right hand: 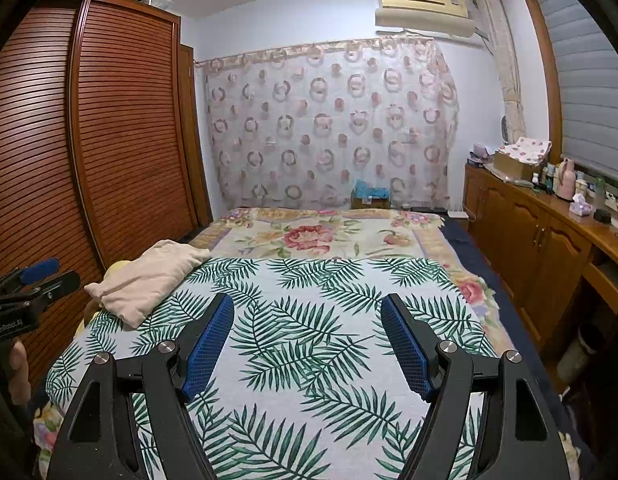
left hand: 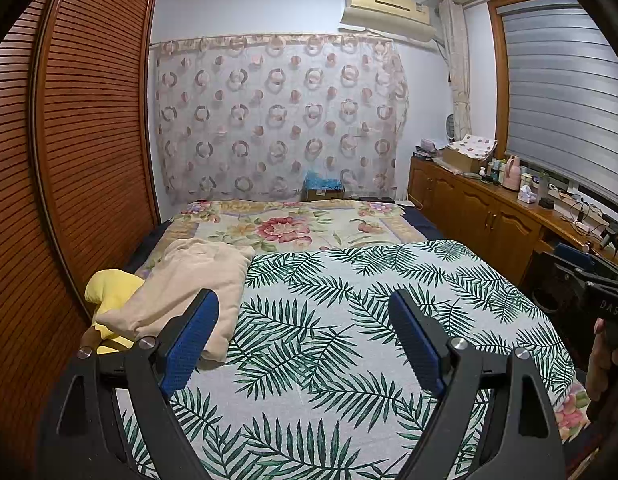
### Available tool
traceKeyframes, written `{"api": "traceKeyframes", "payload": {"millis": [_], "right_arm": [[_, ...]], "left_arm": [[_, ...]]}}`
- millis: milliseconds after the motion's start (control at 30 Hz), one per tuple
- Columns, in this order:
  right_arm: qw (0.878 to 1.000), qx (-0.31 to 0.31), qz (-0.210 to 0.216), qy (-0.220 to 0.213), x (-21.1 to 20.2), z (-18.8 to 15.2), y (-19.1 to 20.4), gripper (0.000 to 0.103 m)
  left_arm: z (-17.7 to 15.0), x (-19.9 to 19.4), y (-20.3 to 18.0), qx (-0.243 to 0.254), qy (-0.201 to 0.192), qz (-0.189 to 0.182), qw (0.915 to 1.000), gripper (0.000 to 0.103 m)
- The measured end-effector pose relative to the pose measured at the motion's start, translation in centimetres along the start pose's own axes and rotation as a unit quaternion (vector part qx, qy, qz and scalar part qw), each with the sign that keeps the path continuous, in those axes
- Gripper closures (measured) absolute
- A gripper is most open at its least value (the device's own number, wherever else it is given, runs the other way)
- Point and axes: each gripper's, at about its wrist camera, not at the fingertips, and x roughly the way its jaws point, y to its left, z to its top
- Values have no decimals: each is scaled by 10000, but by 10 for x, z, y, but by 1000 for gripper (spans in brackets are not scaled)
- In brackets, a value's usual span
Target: Fold small clothes
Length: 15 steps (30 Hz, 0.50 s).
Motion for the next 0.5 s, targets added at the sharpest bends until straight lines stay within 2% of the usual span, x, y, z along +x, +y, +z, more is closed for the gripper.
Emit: {"api": "traceKeyframes", "payload": {"millis": [500], "right_arm": [[10000, 10, 1, -5, 1, -1, 2, 25]], "left_arm": [[3, -1, -1, 7, -27, -1, 10000, 16]]}}
